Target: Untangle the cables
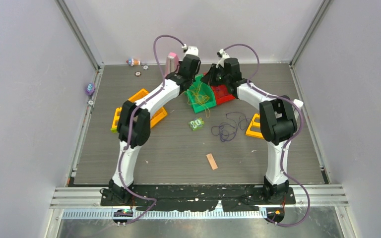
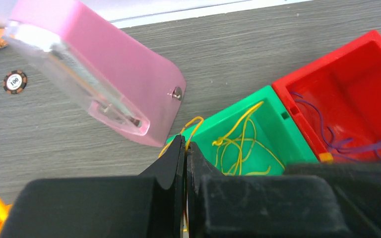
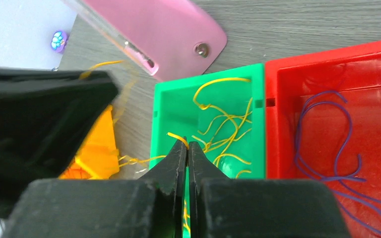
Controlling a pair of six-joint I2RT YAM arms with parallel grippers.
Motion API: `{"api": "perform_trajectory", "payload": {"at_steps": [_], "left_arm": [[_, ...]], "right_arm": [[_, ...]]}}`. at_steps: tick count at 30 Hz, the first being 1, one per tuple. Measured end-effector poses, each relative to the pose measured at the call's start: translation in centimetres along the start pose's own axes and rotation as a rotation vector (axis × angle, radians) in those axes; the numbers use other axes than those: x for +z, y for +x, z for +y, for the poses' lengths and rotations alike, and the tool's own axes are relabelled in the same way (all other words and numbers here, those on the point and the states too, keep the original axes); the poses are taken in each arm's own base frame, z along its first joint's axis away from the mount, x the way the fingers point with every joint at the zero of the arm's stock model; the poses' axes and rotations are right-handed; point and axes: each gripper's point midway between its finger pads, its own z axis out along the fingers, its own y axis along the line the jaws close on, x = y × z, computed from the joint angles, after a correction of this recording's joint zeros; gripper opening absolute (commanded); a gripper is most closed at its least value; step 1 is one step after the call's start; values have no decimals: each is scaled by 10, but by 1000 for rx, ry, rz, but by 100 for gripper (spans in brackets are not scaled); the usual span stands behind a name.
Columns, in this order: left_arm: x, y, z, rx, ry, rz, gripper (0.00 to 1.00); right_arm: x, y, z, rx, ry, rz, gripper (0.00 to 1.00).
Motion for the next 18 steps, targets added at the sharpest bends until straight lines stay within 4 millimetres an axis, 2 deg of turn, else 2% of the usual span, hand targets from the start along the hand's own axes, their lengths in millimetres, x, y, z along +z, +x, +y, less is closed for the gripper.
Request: {"api": "perform_trajectory", "payload": {"at_steps": [5,10,14,18], "left_arm": [[27,18,-17,28,-50,7,0],[30,3,-33,17,-32,-32,0],[27,-12,-42,-7,2,-74,0],[22,-11,-42,-9,23,-68,0]], "right_arm": [[-15,4,11,-10,-34,-8,5],[-27,0,9,-35,-9,-33,6],[-39,-20,9,-56,21,-83,5],[-57,-46,10,-74,37,-143,5]]}}
